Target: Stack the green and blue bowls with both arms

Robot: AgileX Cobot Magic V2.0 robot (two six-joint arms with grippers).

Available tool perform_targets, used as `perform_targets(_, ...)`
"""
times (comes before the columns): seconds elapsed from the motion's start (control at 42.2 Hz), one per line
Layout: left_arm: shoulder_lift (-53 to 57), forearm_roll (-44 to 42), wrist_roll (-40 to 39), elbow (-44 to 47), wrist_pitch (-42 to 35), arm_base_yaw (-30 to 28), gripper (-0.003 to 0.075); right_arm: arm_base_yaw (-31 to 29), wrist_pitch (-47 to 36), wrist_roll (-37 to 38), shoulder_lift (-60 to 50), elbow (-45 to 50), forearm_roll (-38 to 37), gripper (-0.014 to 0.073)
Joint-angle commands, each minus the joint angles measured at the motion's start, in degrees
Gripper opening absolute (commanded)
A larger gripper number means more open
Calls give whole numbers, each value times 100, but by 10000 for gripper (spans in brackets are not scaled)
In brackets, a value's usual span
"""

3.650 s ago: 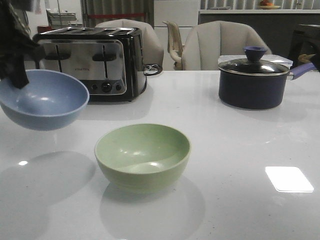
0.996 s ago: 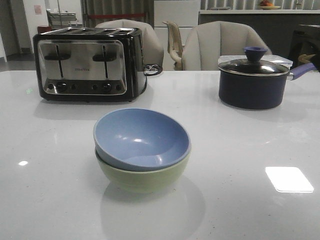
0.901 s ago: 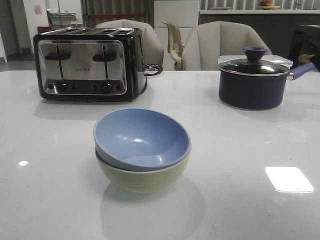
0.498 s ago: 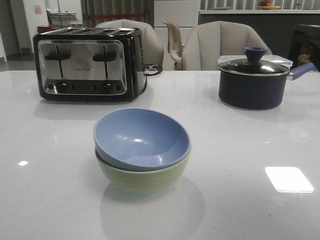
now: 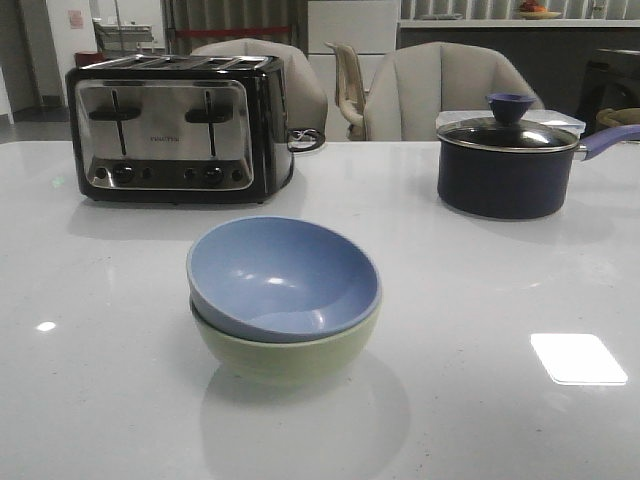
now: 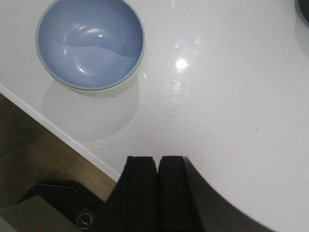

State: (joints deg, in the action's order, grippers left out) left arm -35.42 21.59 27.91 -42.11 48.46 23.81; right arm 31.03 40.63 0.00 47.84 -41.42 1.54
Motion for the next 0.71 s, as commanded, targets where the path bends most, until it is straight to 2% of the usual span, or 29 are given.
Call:
perform_targets(0.0,3,-387,-676,-152,-546,28,102,1,-389,-75,-41,-133,-67,43)
perform_targets(0.071,3,-827,-1223,-152,-597,28,102,1,-389,-75,-41,-133,-67,43)
perform_targets(0.166,3,-939,-1746,-152,-644,28,102,1,-389,-75,-41,-133,-62,43)
perform_targets(0.545,3,-939,-1729,-152,-655,28,101,1,-389,-75,-41,-133,-62,43)
perform_targets(0.616,3,-1382,-1403,-135,-691,28,101,1,-389,-75,-41,-133,-62,43)
perform_targets(0.687,172,-1937,-1402,110,-1052,17,101,1,-389,-75,-41,-133,-62,43)
